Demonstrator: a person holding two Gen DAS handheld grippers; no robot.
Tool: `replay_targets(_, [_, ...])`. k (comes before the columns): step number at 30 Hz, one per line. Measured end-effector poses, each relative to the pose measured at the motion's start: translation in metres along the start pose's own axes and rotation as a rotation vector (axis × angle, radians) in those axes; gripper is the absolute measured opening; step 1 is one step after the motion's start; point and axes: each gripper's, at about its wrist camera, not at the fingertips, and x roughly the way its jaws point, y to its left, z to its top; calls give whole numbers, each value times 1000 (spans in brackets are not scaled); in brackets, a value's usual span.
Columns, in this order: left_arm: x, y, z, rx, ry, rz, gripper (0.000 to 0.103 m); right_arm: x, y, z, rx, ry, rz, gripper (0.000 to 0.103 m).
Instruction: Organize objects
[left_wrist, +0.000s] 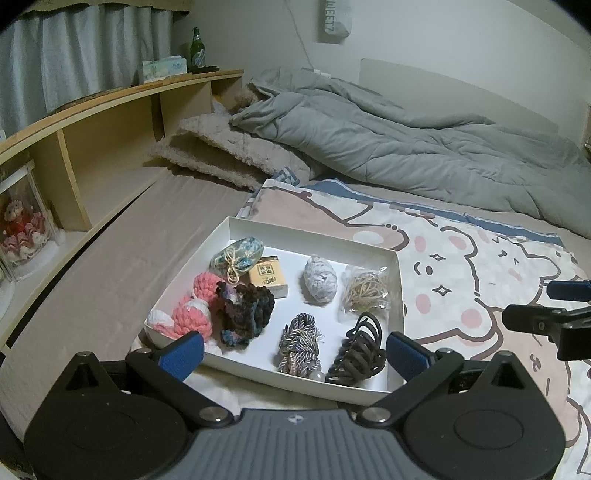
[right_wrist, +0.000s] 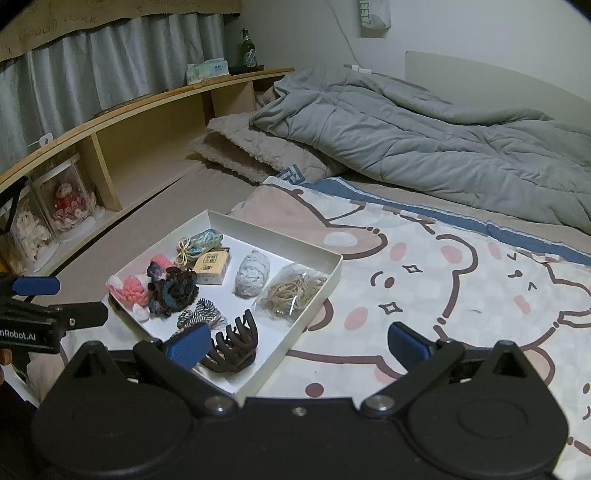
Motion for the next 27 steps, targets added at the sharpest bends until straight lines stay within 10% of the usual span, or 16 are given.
replay_targets(27, [3, 2, -3, -1, 11, 0, 103, 2, 0, -1, 9, 12, 9, 103])
